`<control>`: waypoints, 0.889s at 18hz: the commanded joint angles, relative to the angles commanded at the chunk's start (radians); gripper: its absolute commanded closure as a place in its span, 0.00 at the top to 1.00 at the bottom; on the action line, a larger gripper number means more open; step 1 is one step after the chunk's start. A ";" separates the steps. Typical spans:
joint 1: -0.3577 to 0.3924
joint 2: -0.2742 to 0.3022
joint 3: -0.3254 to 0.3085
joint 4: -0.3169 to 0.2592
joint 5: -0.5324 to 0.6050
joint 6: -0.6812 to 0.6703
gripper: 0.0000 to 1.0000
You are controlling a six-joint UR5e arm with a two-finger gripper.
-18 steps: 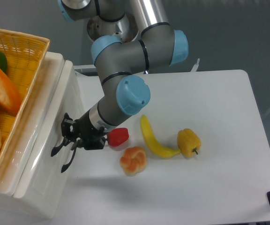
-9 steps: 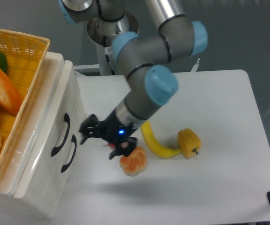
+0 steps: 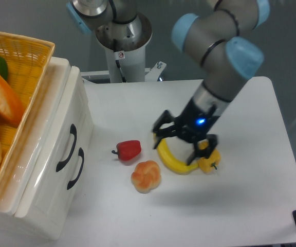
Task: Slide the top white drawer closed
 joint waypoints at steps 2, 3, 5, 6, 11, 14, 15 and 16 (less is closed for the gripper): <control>0.032 0.000 -0.002 0.009 0.092 0.074 1.00; 0.048 -0.002 -0.002 0.011 0.124 0.110 1.00; 0.074 -0.003 -0.009 0.011 0.168 0.187 1.00; 0.089 -0.006 -0.011 0.012 0.194 0.231 1.00; 0.105 -0.024 -0.006 0.014 0.373 0.466 1.00; 0.135 -0.041 0.002 0.026 0.395 0.627 1.00; 0.144 -0.049 0.003 0.031 0.395 0.670 1.00; 0.147 -0.054 0.003 0.031 0.395 0.709 1.00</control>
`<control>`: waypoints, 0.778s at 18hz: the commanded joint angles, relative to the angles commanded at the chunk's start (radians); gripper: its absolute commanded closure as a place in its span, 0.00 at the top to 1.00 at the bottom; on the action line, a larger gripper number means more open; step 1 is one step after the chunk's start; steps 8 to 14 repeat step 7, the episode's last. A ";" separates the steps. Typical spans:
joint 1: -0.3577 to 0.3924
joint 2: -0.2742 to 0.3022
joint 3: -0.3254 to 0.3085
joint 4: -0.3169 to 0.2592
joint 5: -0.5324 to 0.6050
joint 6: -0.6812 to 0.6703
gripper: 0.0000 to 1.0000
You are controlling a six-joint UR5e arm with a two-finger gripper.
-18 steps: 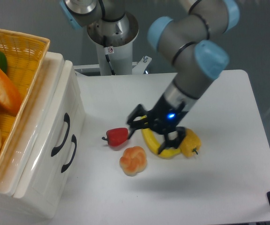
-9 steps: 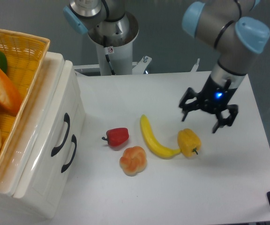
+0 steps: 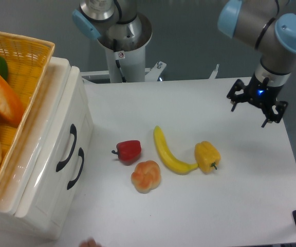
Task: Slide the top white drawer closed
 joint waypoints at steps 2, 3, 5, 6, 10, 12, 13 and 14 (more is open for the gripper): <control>0.014 -0.002 0.000 0.000 0.002 0.054 1.00; 0.021 -0.003 -0.002 0.000 0.000 0.069 1.00; 0.032 -0.006 -0.003 0.002 0.000 0.085 1.00; 0.038 -0.006 -0.003 0.003 0.000 0.085 1.00; 0.041 -0.006 -0.003 0.003 0.000 0.086 1.00; 0.041 -0.006 -0.003 0.003 0.000 0.086 1.00; 0.041 -0.006 -0.003 0.003 0.000 0.086 1.00; 0.041 -0.006 -0.003 0.003 0.000 0.086 1.00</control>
